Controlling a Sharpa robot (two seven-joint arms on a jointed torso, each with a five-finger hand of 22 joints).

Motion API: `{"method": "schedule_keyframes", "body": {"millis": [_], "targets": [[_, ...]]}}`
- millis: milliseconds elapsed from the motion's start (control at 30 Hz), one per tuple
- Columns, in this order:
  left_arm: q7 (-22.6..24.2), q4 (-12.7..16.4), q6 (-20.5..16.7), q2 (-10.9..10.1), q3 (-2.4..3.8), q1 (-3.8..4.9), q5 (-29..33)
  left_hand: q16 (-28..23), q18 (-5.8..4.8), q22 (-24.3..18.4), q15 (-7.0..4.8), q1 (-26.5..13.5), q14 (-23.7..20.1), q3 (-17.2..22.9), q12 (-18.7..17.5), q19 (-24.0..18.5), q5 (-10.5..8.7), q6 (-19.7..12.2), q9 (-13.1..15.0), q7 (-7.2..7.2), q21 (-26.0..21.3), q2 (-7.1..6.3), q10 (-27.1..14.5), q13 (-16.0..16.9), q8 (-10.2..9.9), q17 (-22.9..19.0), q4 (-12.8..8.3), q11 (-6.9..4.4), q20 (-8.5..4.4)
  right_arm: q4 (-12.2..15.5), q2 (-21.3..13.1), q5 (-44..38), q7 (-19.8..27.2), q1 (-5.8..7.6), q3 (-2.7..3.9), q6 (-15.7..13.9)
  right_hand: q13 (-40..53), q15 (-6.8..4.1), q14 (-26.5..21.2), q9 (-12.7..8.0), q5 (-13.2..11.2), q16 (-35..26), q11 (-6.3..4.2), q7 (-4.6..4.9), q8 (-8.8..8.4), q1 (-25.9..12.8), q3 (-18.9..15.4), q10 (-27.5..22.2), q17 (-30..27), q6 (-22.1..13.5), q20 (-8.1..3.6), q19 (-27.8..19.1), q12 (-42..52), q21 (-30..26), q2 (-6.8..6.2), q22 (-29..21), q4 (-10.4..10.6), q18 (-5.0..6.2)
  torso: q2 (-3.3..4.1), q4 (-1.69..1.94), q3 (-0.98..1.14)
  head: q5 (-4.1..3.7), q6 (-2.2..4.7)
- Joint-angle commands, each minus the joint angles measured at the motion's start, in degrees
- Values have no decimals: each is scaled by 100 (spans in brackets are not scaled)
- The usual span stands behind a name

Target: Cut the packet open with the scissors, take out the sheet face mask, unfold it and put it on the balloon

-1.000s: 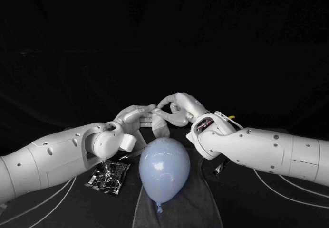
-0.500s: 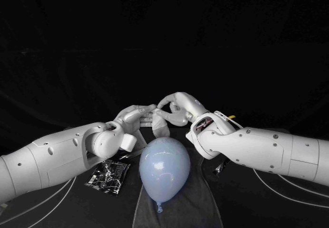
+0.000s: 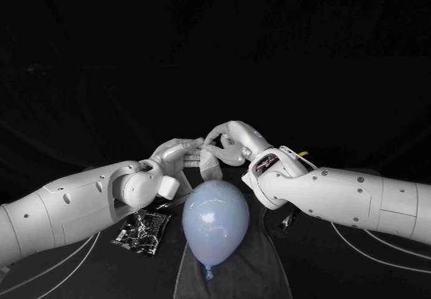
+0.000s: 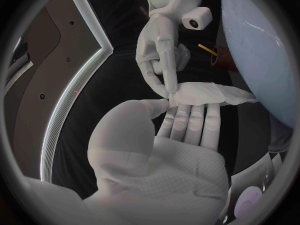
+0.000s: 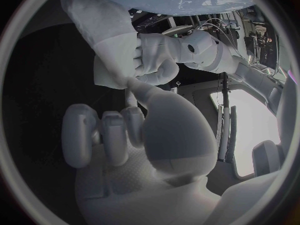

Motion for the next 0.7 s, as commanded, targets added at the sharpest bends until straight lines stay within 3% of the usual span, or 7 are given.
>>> {"method": "schedule_keyframes", "body": {"millis": [33, 700], "targets": [[104, 12, 94, 6, 13, 13, -27, 24, 102, 7, -13, 48, 33, 27, -5, 39, 22, 24, 10, -23, 32, -8, 28, 2, 14, 6, 3, 4, -11, -19, -26, 50, 49, -6, -2, -117, 774, -40, 606, 76, 1, 23, -33, -40, 90, -38, 15, 53, 1505, -44, -55, 241, 49, 45, -17, 1242, -42, -98, 1, 0, 2, 0, 0], [129, -12, 31, -30, 13, 14, -27, 24, 102, 7, -14, 58, 35, 42, -7, 44, 22, 25, 13, -26, 33, -20, 30, 1, 18, 6, 5, 4, -13, 88, -238, 265, 179, -8, -3, -344, 855, -66, 606, 221, 3, 23, -59, -63, 318, -125, 157, 127, 1505, -123, -85, 269, 135, 128, 58, 1263, -54, -115, 1, 0, 0, -16, -5]]}}
